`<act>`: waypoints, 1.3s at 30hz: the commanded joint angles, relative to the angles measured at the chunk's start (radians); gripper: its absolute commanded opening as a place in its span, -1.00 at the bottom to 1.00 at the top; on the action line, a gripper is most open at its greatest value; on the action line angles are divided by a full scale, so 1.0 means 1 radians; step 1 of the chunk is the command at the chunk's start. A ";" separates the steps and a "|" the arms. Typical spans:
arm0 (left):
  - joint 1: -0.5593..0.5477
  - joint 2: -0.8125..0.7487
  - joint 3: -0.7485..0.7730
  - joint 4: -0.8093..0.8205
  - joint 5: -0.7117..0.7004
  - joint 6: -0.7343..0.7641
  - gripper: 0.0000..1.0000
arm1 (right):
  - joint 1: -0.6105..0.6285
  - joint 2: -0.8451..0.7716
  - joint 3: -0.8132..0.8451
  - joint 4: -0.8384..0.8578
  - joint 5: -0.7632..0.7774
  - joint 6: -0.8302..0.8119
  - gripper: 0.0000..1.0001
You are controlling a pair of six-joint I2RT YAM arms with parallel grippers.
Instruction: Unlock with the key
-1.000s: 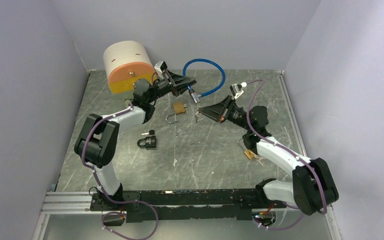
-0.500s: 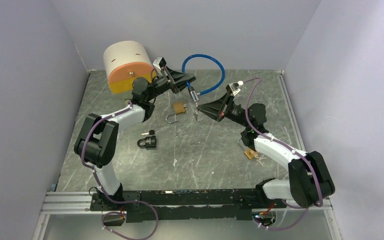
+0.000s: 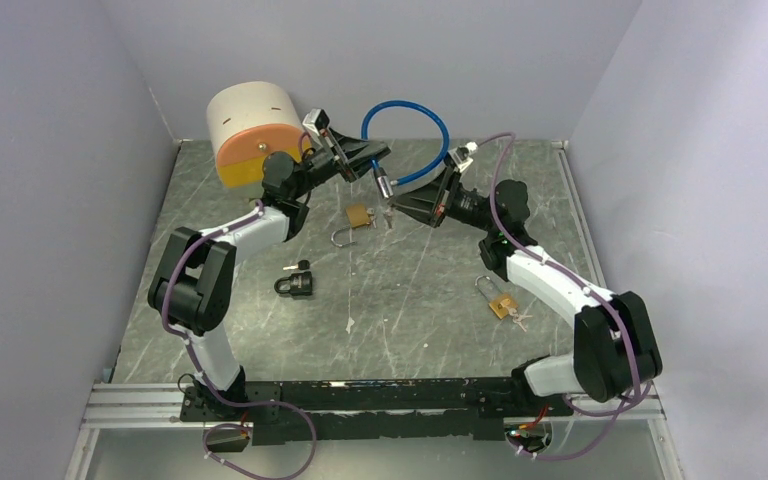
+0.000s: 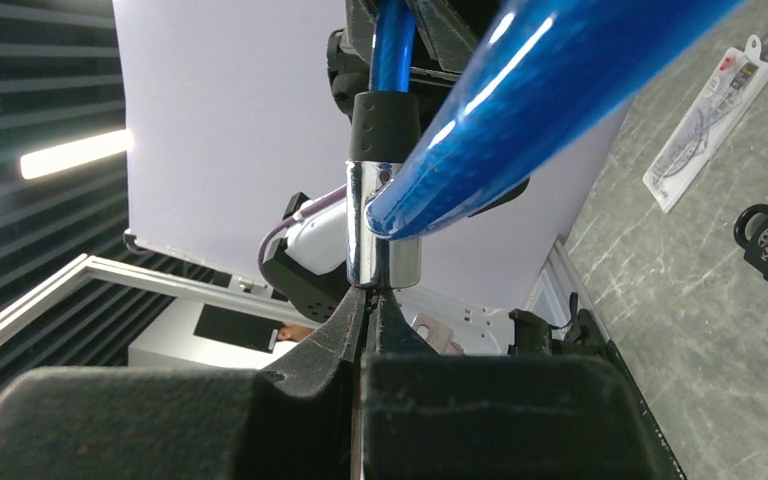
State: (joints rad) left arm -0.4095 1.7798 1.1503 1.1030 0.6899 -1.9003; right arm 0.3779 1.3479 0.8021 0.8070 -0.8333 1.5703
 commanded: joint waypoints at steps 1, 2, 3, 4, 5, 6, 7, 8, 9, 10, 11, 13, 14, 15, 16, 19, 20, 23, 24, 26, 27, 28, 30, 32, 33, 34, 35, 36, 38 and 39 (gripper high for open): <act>-0.058 -0.068 0.002 0.117 0.082 0.029 -0.95 | -0.014 0.047 0.076 0.008 0.105 0.003 -1.00; -0.060 -0.070 -0.001 0.120 0.080 0.031 -0.95 | -0.014 0.054 0.085 0.009 0.111 0.006 -1.00; -0.061 -0.071 -0.003 0.122 0.079 0.034 -0.95 | -0.014 0.059 0.093 0.010 0.114 0.007 -1.00; -0.061 -0.075 -0.004 0.121 0.075 0.039 -0.95 | -0.014 0.060 0.096 0.009 0.116 0.005 -1.00; -0.060 -0.078 -0.004 0.122 0.071 0.046 -0.95 | -0.014 0.060 0.095 0.012 0.116 0.003 -1.00; -0.060 -0.081 0.000 0.124 0.064 0.056 -0.95 | -0.014 0.057 0.088 0.020 0.116 0.006 -1.00; -0.060 -0.082 0.008 0.123 0.061 0.069 -0.95 | -0.014 0.054 0.075 0.035 0.117 0.016 -1.00; -0.060 -0.084 0.019 0.115 0.060 0.085 -0.95 | -0.014 0.049 0.058 0.055 0.120 0.035 -1.00; -0.059 -0.085 0.029 0.112 0.055 0.104 -0.95 | -0.014 0.045 0.040 0.082 0.121 0.065 -1.00; -0.060 -0.085 0.041 0.114 0.049 0.120 -0.95 | -0.014 0.043 0.021 0.113 0.122 0.121 -1.00; -0.060 -0.084 0.054 0.114 0.043 0.133 -0.95 | -0.012 0.039 0.006 0.161 0.120 0.180 -1.00; -0.060 -0.078 0.077 0.125 0.030 0.142 -0.95 | -0.011 0.022 -0.019 0.222 0.135 0.272 -1.00; -0.060 -0.077 0.086 0.121 0.026 0.146 -0.95 | -0.012 0.012 -0.028 0.241 0.144 0.294 -1.00; -0.060 -0.077 0.092 0.110 0.024 0.149 -0.95 | -0.013 0.000 -0.028 0.235 0.145 0.298 -1.00; -0.059 -0.079 0.095 0.094 0.019 0.154 -0.95 | -0.013 -0.012 -0.019 0.191 0.140 0.274 -1.00; -0.060 -0.094 0.097 0.040 0.007 0.161 -0.95 | -0.013 -0.055 0.049 -0.043 0.119 0.087 -1.00; -0.059 -0.101 0.094 0.017 0.003 0.163 -0.95 | -0.013 -0.070 0.072 -0.133 0.117 -0.026 -1.00; -0.055 -0.137 0.082 -0.113 -0.009 0.179 -0.95 | -0.011 -0.110 0.168 -0.451 0.143 -0.287 -1.00; -0.054 -0.153 0.076 -0.178 -0.016 0.197 -0.95 | -0.008 -0.118 0.209 -0.567 0.165 -0.361 -1.00; -0.054 -0.178 0.063 -0.273 -0.029 0.240 -0.95 | 0.006 -0.121 0.274 -0.730 0.209 -0.472 -1.00; -0.054 -0.187 0.061 -0.315 -0.030 0.248 -0.95 | 0.020 -0.117 0.304 -0.810 0.239 -0.520 -1.00; -0.054 -0.191 0.061 -0.338 -0.030 0.248 -0.95 | 0.036 -0.109 0.340 -0.891 0.274 -0.580 -1.00; -0.054 -0.191 0.063 -0.375 -0.028 0.238 -0.95 | 0.064 -0.085 0.403 -1.020 0.343 -0.679 -1.00; -0.054 -0.193 0.069 -0.417 -0.022 0.235 -0.95 | 0.091 -0.064 0.457 -1.109 0.424 -0.763 -1.00; -0.053 -0.197 0.072 -0.454 -0.023 0.241 -0.95 | 0.105 -0.054 0.487 -1.149 0.470 -0.809 -1.00; -0.053 -0.202 0.073 -0.487 -0.025 0.249 -0.95 | 0.121 -0.043 0.517 -1.199 0.513 -0.854 -1.00; -0.054 -0.208 0.075 -0.515 -0.029 0.256 -0.95 | 0.139 -0.033 0.545 -1.234 0.563 -0.898 -1.00; -0.054 -0.213 0.077 -0.539 -0.032 0.262 -0.95 | 0.155 -0.022 0.573 -1.263 0.603 -0.941 -1.00; -0.054 -0.222 0.078 -0.578 -0.036 0.267 -0.95 | 0.180 -0.003 0.613 -1.301 0.660 -1.011 -1.00; -0.054 -0.226 0.075 -0.589 -0.038 0.267 -0.95 | 0.190 0.006 0.627 -1.317 0.684 -1.038 -1.00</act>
State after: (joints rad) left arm -0.4259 1.6375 1.1973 0.5732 0.5694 -1.6600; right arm 0.5388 1.3048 1.3327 -0.3950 -0.4355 0.7670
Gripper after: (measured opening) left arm 0.164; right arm 0.013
